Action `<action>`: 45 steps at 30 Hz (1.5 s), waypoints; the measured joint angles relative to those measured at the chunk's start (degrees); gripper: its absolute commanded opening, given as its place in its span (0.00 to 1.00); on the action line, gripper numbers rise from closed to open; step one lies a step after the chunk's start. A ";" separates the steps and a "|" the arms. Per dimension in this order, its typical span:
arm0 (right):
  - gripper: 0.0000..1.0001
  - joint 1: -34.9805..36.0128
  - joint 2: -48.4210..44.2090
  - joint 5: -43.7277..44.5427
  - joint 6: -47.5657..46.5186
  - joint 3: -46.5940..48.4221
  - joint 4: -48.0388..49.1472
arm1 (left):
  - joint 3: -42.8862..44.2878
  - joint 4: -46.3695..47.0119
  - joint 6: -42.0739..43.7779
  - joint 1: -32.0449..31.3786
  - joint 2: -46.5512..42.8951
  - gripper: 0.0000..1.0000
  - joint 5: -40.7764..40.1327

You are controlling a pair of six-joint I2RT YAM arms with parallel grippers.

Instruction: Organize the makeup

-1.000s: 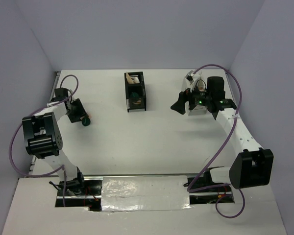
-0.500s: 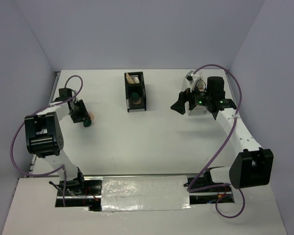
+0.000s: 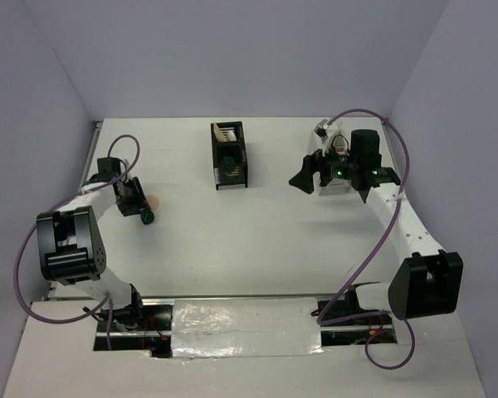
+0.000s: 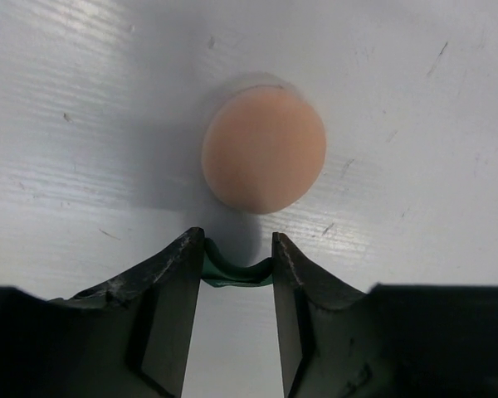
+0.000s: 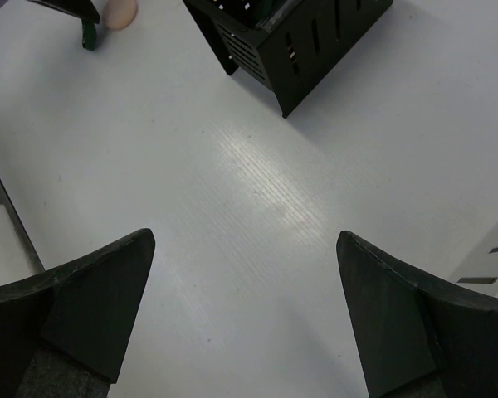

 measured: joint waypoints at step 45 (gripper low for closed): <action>0.15 0.00 -0.04 -3.41 0.63 0.00 -0.04 | 35.32 20.92 -13.44 -28.98 13.79 0.00 12.74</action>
